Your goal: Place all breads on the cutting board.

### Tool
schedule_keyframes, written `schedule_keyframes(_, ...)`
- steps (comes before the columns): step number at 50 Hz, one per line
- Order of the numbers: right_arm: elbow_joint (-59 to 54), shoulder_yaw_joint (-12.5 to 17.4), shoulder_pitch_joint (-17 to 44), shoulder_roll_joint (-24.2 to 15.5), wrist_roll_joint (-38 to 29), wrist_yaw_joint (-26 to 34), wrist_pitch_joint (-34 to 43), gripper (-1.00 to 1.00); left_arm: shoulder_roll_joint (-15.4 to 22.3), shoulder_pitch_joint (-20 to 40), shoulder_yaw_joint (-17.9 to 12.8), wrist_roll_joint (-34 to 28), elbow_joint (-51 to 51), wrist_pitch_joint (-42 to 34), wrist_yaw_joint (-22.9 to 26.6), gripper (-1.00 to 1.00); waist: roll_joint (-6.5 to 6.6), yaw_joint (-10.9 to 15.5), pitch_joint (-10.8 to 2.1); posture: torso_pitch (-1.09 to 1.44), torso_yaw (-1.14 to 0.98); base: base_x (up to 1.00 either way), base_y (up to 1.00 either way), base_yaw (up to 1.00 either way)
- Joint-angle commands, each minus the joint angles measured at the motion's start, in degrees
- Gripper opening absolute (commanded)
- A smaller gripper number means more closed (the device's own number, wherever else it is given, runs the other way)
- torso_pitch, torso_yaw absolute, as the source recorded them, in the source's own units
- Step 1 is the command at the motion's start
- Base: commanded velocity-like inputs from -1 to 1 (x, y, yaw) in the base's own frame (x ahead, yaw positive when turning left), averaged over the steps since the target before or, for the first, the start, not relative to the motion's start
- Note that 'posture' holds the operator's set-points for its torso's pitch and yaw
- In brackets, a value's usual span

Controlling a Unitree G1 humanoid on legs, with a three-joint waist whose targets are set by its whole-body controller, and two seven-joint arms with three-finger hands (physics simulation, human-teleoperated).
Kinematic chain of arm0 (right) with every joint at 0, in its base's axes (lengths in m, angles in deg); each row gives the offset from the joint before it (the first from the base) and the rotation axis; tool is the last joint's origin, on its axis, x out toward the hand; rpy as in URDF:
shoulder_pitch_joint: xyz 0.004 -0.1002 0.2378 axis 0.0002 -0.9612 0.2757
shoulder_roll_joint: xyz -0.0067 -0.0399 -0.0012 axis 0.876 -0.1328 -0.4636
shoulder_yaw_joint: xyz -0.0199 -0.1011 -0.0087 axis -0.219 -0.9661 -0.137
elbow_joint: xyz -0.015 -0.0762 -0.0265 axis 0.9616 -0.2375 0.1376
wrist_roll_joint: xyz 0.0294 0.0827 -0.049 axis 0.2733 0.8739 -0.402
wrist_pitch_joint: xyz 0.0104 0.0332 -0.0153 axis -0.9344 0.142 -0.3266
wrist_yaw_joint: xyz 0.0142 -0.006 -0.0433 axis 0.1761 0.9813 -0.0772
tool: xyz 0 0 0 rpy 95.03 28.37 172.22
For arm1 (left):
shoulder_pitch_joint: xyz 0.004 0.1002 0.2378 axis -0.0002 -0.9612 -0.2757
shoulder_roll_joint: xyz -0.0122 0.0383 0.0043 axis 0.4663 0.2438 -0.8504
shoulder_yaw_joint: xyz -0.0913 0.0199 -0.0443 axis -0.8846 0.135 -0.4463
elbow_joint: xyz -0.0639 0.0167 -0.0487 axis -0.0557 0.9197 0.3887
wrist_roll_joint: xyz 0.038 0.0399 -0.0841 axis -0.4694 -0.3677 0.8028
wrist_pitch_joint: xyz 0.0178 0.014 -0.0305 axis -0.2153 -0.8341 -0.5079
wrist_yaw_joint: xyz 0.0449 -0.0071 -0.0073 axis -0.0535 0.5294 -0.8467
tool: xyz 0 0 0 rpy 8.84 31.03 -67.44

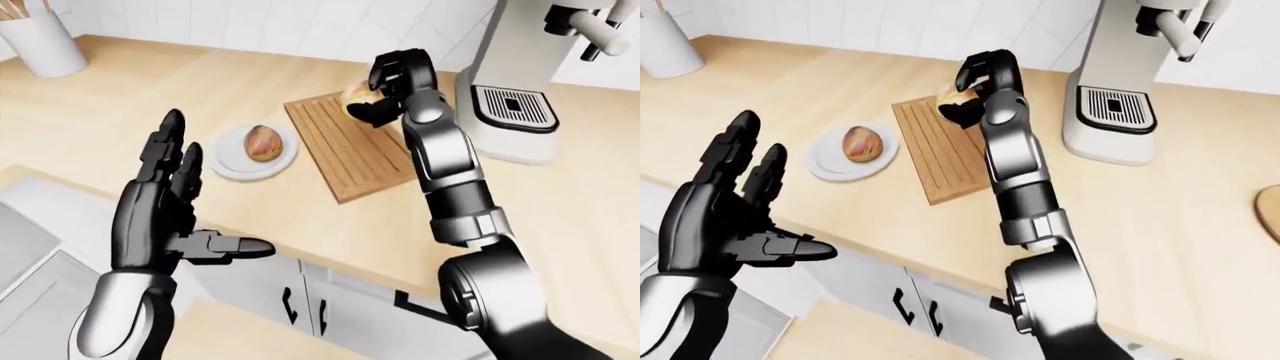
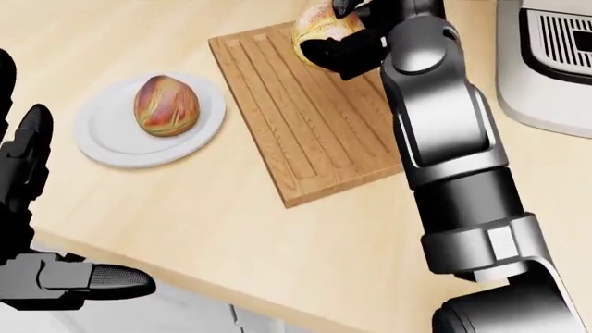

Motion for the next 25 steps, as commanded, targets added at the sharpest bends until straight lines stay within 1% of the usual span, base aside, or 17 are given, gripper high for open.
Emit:
schedule_keyframes(1, 1.0, 0.3, 2.4, -0.8, -0.9, -1.4, -2.7, -1.0, 0.5, 1.1, -0.2, 0.2, -1.8, 1.2, -0.2, 1.0, 0.09, 0.0, -1.55, 0.0, 0.0, 0.0, 0.0, 0.0)
schedule_keyframes(6, -1.8, 0.3, 1.9, -1.2, -2.2, -2.0, -2.3, -1.0, 0.7, 1.4, -0.6, 0.6, -2.1, 0.6, -0.3, 1.0, -0.06, 0.1, -1.57, 0.0, 0.0, 0.0, 0.0, 0.0)
schedule_keyframes(10, -5.2, 0.7, 2.0, -1.7, -2.4, -3.0, -3.6, -1.0, 0.8, 1.4, -0.5, 0.7, -2.2, 0.6, -0.4, 1.0, -0.14, 0.1, -1.54, 0.0, 0.0, 0.0, 0.0, 0.0)
schedule_keyframes(15, -5.6, 0.6, 1.2, -1.9, -2.4, -3.0, -3.4, -1.0, 0.7, 1.3, -0.5, 0.8, -2.3, 0.6, -0.5, 1.0, -0.33, 0.2, -1.45, 0.0, 0.0, 0.0, 0.0, 0.0)
schedule_keyframes(17, -5.8, 0.4, 0.8, -1.9, -2.8, -2.7, -3.3, -0.87, 0.7, 1.1, -0.3, 0.6, -1.9, 1.2, -0.5, 1.0, -0.4, 0.3, -1.38, 0.0, 0.0, 0.0, 0.0, 0.0)
schedule_keyframes(20, -6.1, 0.3, 0.4, -1.9, -3.3, -2.5, -3.1, -0.81, 0.8, 1.3, -0.4, 0.7, -2.2, 0.8, -0.5, 1.0, -0.52, 0.4, -1.31, 0.0, 0.0, 0.0, 0.0, 0.0)
schedule_keyframes(22, -6.1, 0.4, -0.2, -1.8, -3.4, -2.2, -3.1, -0.73, 0.8, 1.3, -0.2, 0.6, -2.1, 0.8, -0.5, 1.0, -0.59, 0.5, -1.27, 0.0, 0.0, 0.0, 0.0, 0.0)
schedule_keyframes(25, -7.2, 0.1, -0.5, -1.9, -4.2, -2.2, -3.5, -0.44, 0.7, 1.3, -0.1, 0.4, -1.9, 1.0, -0.5, 1.0, -0.71, 0.6, -1.18, 0.0, 0.0, 0.0, 0.0, 0.0)
